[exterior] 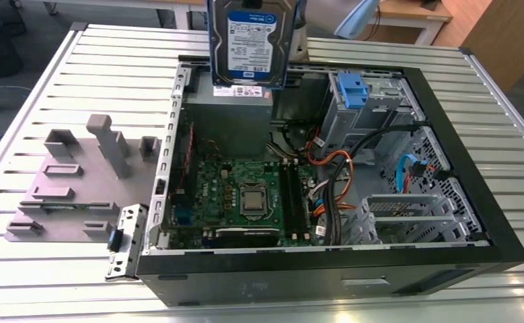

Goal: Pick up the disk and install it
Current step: 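Pick up the disk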

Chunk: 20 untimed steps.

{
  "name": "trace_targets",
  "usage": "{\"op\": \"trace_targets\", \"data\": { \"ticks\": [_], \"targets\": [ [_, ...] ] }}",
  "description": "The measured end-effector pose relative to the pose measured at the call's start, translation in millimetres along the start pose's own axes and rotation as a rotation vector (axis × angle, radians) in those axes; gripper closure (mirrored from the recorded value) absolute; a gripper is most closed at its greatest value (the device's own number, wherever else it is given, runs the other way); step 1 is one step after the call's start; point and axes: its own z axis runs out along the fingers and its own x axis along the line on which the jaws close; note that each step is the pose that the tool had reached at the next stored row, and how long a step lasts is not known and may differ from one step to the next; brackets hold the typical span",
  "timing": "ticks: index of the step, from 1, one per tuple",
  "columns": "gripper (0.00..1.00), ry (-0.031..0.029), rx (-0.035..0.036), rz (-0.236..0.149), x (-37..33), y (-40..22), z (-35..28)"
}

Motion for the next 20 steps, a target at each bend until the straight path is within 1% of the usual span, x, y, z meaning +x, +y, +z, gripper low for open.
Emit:
{"op": "trace_targets", "data": {
  "ticks": [20],
  "targets": [
    [0.65, 0.0001, 0.0000, 0.000, -2.0, -44.8, -1.3]
  ]
}}
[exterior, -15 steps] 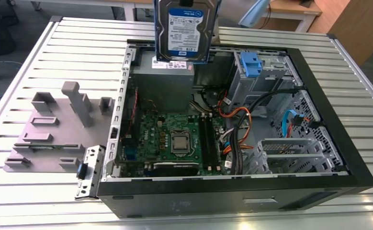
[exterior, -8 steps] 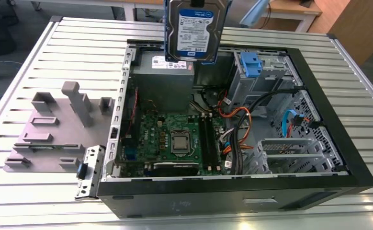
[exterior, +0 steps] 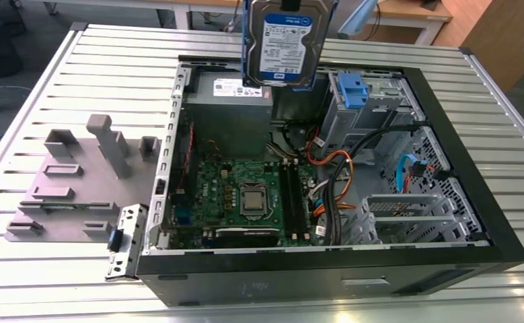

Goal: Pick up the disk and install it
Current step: 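Pick up the disk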

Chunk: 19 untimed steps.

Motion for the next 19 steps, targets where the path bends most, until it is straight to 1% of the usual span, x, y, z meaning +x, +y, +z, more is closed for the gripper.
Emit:
{"op": "trace_targets", "data": {
  "ticks": [15, 19],
  "targets": [
    [0.65, -0.0001, 0.0000, 0.000, -1.3, -30.6, -0.8],
    [0.65, 0.0000, 0.0000, 0.000, -1.7, -37.9, -1.1]
  ]
}}
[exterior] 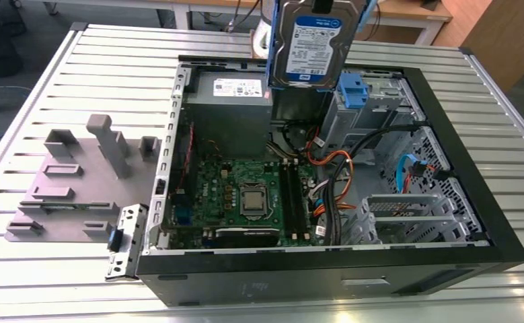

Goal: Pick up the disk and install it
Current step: 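Pick up the disk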

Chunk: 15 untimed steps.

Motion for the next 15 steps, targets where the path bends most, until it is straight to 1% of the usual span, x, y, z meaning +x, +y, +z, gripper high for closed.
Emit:
{"op": "trace_targets", "data": {
  "ticks": [2, 3, 12, 15],
  "targets": [
    [0.65, 0.0000, 0.0000, 0.000, -0.1, -2.7, -0.1],
    [0.65, 0.0000, 0.0000, 0.000, -0.1, -3.0, -0.1],
    [0.65, -0.0001, 0.0001, 0.000, -0.1, -3.2, -0.1],
    [0.65, 0.0000, 0.0000, 0.000, 1.4, -3.3, -0.2]
  ]
}}
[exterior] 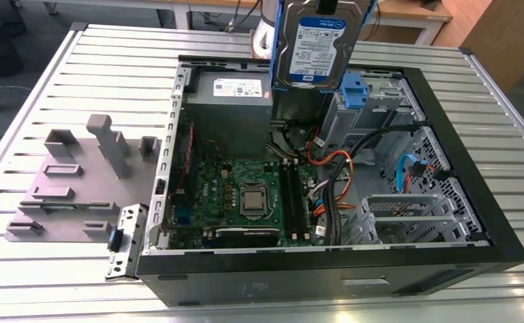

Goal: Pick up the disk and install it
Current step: 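Pick up the disk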

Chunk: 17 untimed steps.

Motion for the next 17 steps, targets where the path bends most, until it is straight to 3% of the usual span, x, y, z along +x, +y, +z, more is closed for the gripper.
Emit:
{"op": "trace_targets", "data": {
  "ticks": [5, 17],
  "targets": [
    [0.65, 0.0000, 0.0000, 0.000, 6.8, -0.2, -0.3],
    [0.65, 0.0000, 0.0000, 0.000, 30.5, -1.2, -1.4]
  ]
}}
